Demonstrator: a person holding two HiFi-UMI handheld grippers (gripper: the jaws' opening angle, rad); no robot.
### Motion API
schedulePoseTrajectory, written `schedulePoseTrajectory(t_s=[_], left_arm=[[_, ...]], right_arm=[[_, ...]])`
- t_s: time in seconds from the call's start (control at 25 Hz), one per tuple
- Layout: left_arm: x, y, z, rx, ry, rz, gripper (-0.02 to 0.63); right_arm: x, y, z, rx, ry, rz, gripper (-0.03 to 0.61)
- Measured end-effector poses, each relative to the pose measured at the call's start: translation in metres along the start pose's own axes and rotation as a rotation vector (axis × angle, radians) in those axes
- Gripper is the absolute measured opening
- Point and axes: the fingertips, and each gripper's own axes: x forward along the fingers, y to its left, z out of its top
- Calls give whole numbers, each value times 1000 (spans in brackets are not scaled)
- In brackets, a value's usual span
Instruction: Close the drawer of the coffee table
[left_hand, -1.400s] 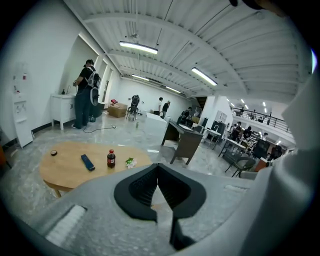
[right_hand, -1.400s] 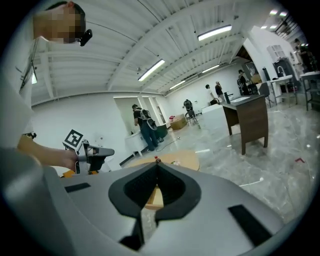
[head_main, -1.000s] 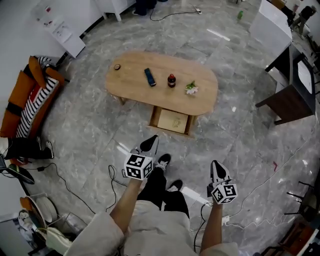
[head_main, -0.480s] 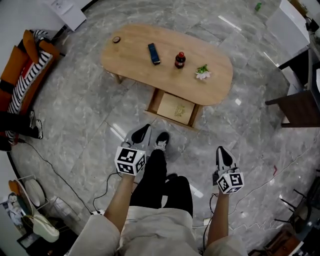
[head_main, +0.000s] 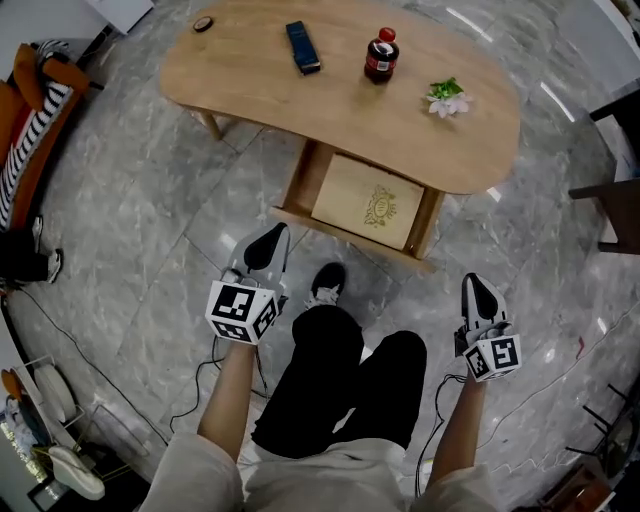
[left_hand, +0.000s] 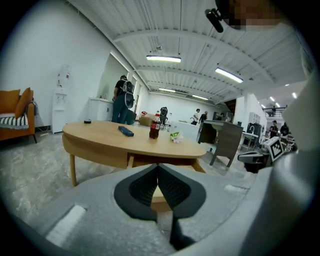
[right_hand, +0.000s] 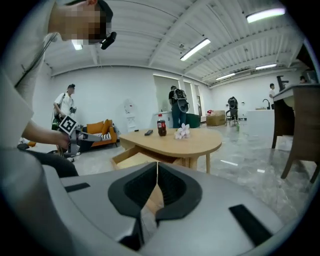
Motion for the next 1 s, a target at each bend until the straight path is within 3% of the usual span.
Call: schedulePoseTrajectory(t_s=[0.32,0.4,0.48,0.68,0.84,1.0], left_arm=[[39,25,-101,18,-55,-10,9],[43,32,-115,25,-76,-14,9],[46,36,-124,39,-93,-12,9],[50,47,-135,-4,-146,28,9],[52,46,-139,7,-136,37,9],[61,33,-139,58,-119,1,9]], right_arm=[[33,-10,-82,-102,-51,80,24],[37,-7,-89,-97,-90,123,98],[35,-4,-92,-114,-111,173,130],[38,3,-105,-273,-6,251,167],[46,12,-130,-357,60,203,169],[60,8,-147,-339,38,124,169]])
